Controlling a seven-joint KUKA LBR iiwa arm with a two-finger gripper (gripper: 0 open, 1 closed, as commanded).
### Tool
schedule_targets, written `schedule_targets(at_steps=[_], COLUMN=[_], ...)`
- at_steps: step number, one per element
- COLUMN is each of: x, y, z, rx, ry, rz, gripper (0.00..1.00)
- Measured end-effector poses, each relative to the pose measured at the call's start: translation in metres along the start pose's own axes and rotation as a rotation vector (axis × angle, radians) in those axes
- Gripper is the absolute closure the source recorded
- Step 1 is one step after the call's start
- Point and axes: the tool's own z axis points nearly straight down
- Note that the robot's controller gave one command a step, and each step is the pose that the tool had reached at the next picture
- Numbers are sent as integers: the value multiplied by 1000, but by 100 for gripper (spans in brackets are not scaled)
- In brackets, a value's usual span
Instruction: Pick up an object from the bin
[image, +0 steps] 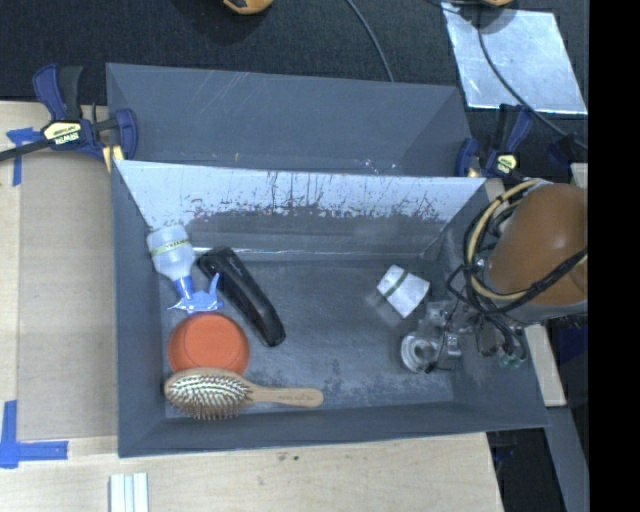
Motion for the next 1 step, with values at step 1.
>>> schedule_targets(at_steps=[1], x=[1], y=[0], z=[-13], rx=[0], ry=[3], rz=[-1], gripper=[100])
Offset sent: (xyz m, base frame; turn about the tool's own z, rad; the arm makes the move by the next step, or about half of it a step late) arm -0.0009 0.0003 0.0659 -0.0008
